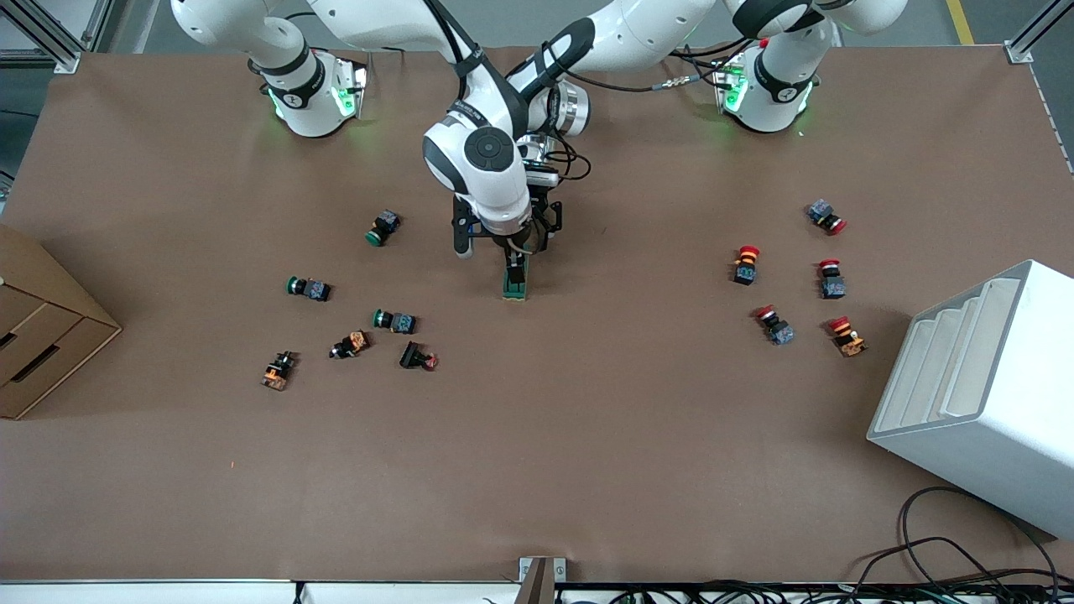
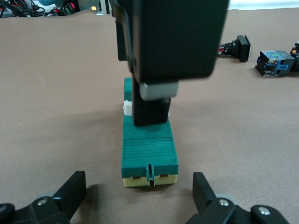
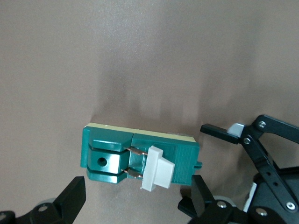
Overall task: Close load switch with both arms
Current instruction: 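Press the white handle down into the switch with the right gripper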
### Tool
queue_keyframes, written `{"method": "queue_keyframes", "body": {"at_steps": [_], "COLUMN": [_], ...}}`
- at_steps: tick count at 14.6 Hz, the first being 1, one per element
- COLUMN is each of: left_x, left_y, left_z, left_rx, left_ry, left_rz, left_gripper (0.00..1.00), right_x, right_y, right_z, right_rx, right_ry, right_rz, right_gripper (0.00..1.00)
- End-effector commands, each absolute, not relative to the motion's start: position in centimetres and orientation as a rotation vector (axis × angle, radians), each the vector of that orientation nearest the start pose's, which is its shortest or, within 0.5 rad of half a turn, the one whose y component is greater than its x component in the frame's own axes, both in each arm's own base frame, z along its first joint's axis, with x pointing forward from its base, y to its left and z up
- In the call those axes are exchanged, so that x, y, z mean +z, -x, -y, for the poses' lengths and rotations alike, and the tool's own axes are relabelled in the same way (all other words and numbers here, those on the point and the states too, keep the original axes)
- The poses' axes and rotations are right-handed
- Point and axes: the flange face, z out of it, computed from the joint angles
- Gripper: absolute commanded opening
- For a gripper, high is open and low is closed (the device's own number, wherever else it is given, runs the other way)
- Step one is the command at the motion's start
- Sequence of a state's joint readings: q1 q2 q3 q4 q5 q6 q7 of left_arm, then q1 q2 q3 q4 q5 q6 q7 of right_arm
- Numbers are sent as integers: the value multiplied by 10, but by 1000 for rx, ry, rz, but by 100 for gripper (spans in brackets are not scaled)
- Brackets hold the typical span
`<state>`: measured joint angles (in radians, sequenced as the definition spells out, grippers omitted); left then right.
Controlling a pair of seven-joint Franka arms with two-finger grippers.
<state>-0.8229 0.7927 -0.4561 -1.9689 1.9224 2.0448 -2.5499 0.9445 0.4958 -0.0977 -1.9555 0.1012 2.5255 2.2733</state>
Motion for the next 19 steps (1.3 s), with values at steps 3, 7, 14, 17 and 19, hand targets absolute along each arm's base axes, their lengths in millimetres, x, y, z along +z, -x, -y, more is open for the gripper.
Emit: {"method": "queue_keyframes", "body": {"at_steps": [3, 7, 14, 17, 19], "left_x": [80, 80, 80, 80, 80], "left_y": [-216, -216, -214, -214, -214], "left_z": [537, 538, 536, 536, 536], "left_rx": [-1575, -1575, -1571, -1571, -1571], "left_ry": [2818, 2819, 2818, 2818, 2818], "left_rz": [-206, -207, -213, -213, -213], "left_gripper": [100, 100, 100, 100, 100], "right_x": [210, 199, 215, 226, 235], "right_y": [-412, -416, -441, -461, -475], "right_z": [-466, -465, -460, -453, -449], "right_rx": [2, -11, -33, -44, -47], "right_ry": [2213, 2196, 2139, 2104, 2074], "right_rz": [-2073, -2061, -2064, -2073, -2075], "right_gripper": [100, 100, 100, 100, 100]}}
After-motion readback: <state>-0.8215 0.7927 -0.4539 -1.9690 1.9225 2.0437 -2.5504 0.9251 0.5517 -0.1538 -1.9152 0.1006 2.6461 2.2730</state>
